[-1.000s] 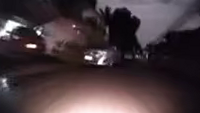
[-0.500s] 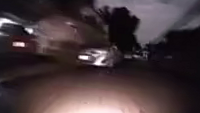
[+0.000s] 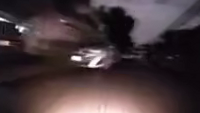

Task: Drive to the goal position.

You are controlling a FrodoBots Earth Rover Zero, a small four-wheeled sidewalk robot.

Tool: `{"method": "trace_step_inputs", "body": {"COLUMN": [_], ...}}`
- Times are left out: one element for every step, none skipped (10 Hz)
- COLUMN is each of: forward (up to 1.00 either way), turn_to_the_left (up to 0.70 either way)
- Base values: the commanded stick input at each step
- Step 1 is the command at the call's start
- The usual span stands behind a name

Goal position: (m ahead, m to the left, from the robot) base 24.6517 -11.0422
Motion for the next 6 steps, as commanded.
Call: {"method": "trace_step_inputs", "body": {"forward": [1.00,1.00,1.00,1.00,1.00,1.00], "turn_to_the_left": [-0.27,-0.27,-0.27,-0.27,-0.27,-0.09]}}
